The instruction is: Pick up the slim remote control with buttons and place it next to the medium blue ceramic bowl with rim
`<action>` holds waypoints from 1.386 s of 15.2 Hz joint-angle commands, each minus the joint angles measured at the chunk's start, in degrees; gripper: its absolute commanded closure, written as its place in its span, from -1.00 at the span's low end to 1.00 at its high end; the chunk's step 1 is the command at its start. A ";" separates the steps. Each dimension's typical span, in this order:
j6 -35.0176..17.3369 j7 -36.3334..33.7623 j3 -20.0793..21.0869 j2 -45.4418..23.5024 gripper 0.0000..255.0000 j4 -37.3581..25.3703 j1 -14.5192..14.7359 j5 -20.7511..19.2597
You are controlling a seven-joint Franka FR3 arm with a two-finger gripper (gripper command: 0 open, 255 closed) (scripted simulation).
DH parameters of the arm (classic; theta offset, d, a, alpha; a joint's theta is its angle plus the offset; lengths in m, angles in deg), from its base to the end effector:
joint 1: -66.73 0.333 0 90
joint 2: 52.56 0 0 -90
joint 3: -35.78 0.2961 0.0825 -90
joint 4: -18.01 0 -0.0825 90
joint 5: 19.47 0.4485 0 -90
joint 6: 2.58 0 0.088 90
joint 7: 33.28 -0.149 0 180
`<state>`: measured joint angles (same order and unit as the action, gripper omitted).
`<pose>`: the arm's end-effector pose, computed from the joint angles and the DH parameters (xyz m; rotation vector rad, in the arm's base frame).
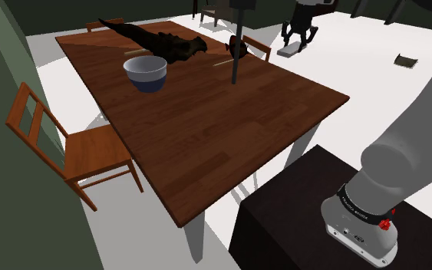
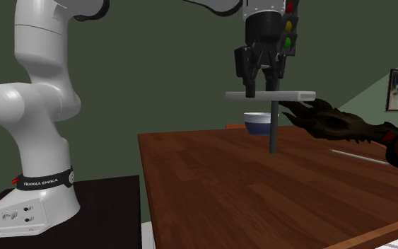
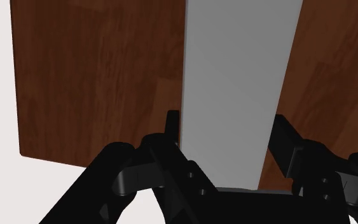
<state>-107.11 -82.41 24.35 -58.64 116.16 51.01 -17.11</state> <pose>0.5883 -0.2927 0.4412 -2.4464 1.9389 -0.0057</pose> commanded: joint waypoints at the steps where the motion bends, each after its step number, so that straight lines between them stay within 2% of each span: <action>1: -0.29 -2.99 1.26 0.27 1.00 0.45 1.61 -0.22; 11: -0.19 -16.06 7.03 -0.83 1.00 -1.04 8.76 -0.88; 21: 1.92 -28.43 12.07 -7.40 1.00 -9.93 15.91 -1.77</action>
<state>-105.57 -109.61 35.97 -65.57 107.14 66.21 -18.75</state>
